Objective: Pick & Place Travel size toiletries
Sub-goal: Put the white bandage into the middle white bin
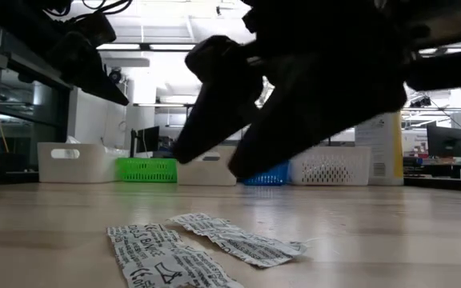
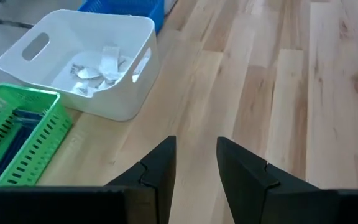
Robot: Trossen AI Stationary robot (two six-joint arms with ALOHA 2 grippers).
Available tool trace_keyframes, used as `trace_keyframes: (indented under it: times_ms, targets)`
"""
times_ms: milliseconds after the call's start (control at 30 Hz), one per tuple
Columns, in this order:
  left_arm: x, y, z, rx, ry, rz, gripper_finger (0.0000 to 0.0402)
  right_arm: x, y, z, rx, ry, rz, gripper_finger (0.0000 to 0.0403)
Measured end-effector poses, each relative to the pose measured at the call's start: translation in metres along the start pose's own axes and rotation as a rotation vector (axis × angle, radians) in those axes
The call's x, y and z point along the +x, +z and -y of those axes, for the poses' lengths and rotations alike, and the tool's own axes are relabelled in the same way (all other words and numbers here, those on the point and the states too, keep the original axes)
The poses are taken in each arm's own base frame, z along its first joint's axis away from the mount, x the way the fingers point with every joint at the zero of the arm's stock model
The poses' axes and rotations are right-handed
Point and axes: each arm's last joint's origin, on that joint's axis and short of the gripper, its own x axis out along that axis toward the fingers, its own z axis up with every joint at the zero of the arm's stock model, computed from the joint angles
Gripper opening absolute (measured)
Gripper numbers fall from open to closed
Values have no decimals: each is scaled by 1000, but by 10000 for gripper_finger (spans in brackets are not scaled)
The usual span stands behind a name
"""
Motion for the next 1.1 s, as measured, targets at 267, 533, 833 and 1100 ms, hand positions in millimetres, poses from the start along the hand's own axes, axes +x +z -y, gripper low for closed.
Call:
trace_keyframes:
  times_ms: [267,533,833,1100]
  targets:
    - [0,-3,0,2,-4,-26,116,15,-10,-1,53,11,-29,252]
    - [0,-4,0,-1,-6,-40,116,25,-22,-5,75,40,-90,246]
    - [0,-4,0,-8,-6,-39,116,30,-37,-5,167,18,-212,179]
    - [0,-4,0,-7,-6,-42,116,30,-39,-1,199,-12,-223,41]
